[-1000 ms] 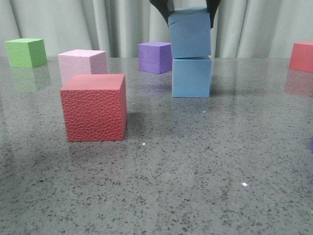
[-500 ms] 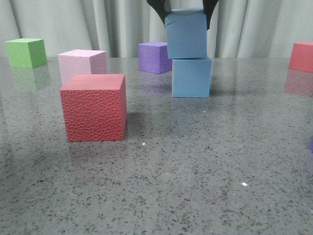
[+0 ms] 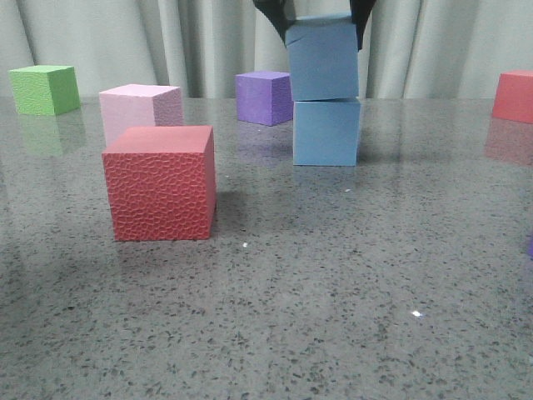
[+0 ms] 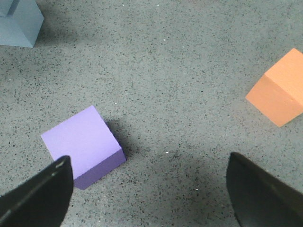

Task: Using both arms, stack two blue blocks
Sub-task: 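Lower the held cube onto the placed blue cube with the left gripper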

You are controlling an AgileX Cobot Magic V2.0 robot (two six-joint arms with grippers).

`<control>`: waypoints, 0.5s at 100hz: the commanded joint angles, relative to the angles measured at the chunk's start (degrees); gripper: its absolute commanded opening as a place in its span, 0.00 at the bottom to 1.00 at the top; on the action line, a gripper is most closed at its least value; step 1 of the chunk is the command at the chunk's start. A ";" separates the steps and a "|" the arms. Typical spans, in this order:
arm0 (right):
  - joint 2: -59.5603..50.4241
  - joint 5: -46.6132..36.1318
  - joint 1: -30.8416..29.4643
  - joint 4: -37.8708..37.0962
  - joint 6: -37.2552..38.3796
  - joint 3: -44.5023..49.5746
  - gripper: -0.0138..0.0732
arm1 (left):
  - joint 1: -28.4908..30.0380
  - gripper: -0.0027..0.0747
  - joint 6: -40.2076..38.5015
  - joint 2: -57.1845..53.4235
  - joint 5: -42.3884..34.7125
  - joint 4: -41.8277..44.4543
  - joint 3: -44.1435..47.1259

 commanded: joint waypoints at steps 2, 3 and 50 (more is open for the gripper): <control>0.11 -3.10 -0.50 -0.47 -0.29 -1.34 0.90 | -0.55 0.30 -0.49 -3.49 -3.36 0.61 -1.83; 0.11 -3.10 -0.50 -0.47 -0.29 -1.34 0.90 | -0.55 0.30 -0.49 -3.49 -3.36 0.61 -1.83; 0.11 -3.10 -0.50 -0.47 -0.29 -1.34 0.90 | -0.55 0.30 -0.49 -3.49 -3.03 0.61 -1.83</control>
